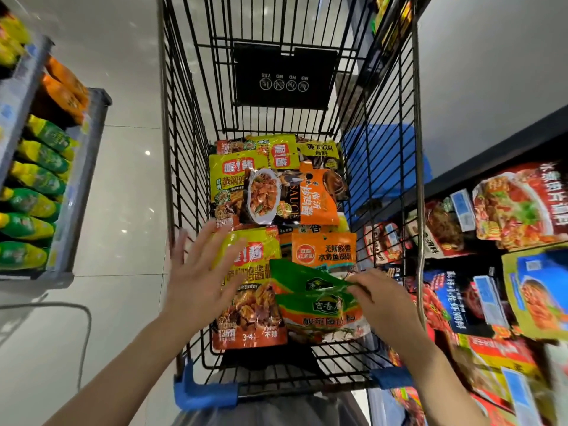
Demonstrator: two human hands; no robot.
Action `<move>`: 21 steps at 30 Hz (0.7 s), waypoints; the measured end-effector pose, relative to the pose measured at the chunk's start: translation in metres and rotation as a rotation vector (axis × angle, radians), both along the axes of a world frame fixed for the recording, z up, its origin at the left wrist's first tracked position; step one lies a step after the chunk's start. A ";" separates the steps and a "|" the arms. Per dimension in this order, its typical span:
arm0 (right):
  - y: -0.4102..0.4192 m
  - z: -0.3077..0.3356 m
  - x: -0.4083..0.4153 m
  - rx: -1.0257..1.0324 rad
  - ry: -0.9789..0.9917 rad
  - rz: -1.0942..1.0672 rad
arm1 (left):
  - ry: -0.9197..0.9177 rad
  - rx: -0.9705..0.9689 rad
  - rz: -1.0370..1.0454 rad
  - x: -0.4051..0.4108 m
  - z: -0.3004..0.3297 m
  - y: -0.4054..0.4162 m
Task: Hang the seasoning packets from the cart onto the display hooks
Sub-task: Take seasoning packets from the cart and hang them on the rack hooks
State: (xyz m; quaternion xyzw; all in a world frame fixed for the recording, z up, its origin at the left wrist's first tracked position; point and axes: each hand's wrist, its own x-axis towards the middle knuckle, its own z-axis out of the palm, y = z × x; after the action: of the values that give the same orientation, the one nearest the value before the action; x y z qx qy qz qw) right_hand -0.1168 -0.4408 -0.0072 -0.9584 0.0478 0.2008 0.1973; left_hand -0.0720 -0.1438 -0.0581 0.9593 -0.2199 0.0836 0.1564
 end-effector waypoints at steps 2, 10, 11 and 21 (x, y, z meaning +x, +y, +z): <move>0.000 0.000 0.004 -0.020 0.011 0.020 | 0.160 -0.091 -0.126 0.003 0.008 -0.024; -0.014 -0.013 0.021 -0.073 0.089 -0.062 | 0.584 0.064 -0.246 0.027 0.002 -0.107; -0.017 -0.017 0.024 -0.069 0.091 -0.070 | 0.570 0.083 -0.260 0.027 0.000 -0.108; -0.024 -0.028 0.058 -0.122 0.099 0.006 | 0.588 -0.181 -0.096 0.033 -0.022 -0.116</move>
State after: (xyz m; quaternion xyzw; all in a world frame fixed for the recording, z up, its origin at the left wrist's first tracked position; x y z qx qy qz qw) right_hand -0.0586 -0.4646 -0.0355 -0.9577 0.0668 0.2452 0.1351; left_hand -0.0386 -0.2597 -0.0803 0.9129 -0.2021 -0.1859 0.3019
